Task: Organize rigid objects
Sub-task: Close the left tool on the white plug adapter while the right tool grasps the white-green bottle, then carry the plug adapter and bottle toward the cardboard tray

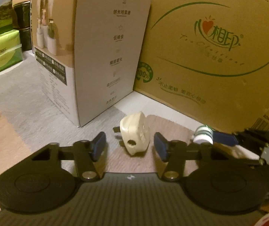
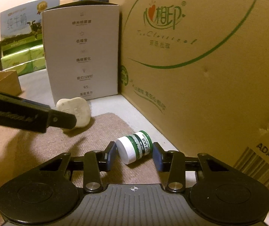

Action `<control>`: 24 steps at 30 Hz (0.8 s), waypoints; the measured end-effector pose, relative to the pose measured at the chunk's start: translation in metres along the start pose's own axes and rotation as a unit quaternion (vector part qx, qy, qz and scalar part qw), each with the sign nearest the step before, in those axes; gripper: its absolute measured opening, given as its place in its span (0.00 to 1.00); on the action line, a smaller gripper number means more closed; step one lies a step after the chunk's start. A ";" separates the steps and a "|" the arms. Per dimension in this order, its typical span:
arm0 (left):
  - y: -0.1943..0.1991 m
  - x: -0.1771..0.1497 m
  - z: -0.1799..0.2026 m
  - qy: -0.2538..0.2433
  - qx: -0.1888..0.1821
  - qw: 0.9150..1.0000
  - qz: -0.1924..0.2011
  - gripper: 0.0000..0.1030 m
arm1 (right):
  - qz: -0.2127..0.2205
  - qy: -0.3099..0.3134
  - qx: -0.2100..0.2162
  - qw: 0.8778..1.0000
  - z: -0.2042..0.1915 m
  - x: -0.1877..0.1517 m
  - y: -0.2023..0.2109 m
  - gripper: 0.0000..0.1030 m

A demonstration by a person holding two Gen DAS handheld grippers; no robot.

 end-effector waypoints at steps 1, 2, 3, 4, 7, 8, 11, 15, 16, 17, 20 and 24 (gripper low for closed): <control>-0.001 0.000 0.001 -0.002 -0.001 1.000 -0.001 0.43 | -0.001 -0.001 -0.001 1.000 0.000 -0.001 0.001 0.41; -0.003 0.001 0.001 -0.001 -0.002 1.000 -0.001 0.39 | -0.002 -0.003 -0.002 1.000 0.000 -0.002 0.003 0.41; -0.005 0.001 0.002 -0.001 -0.004 1.000 -0.003 0.37 | -0.004 -0.005 -0.005 1.000 0.000 -0.003 0.005 0.40; -0.006 0.001 0.004 -0.005 -0.005 1.000 -0.005 0.35 | -0.006 -0.009 -0.008 1.000 0.001 -0.004 0.006 0.40; -0.005 0.001 0.006 -0.006 -0.011 1.000 -0.008 0.22 | -0.011 -0.017 -0.013 1.000 0.001 -0.007 0.011 0.40; -0.004 0.001 0.007 -0.005 -0.015 1.000 -0.009 0.20 | -0.012 -0.019 -0.015 1.000 0.001 -0.007 0.013 0.40; 0.006 -0.004 0.011 -0.004 -0.016 1.000 -0.012 0.17 | -0.017 -0.026 -0.020 0.999 0.002 -0.010 0.020 0.40; 0.028 -0.019 0.015 0.004 -0.020 1.000 -0.019 0.16 | -0.024 -0.029 -0.024 0.999 -0.001 -0.016 0.036 0.40; 0.035 -0.024 0.016 0.006 -0.021 1.000 -0.021 0.16 | -0.026 -0.031 -0.026 0.999 -0.001 -0.018 0.042 0.40; 0.042 -0.029 0.017 0.009 -0.021 0.999 -0.023 0.16 | -0.029 -0.034 -0.028 0.999 -0.002 -0.021 0.048 0.40; 0.069 -0.047 0.022 0.015 -0.023 0.999 -0.029 0.16 | -0.036 -0.044 -0.027 0.998 -0.009 -0.029 0.068 0.40; 0.106 -0.071 0.032 0.018 -0.027 0.999 -0.033 0.16 | -0.046 -0.056 -0.026 0.997 -0.022 -0.040 0.099 0.40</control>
Point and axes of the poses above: each gripper's, at about its wrist camera, not at the fingertips, and y roughly against the way its jaws point, z to its right, x to its top, the point moved 9 cm from there along -y, roughly the way its jaws point, and after that the axes turned 13 degrees about -x, right-handed, at the moved point
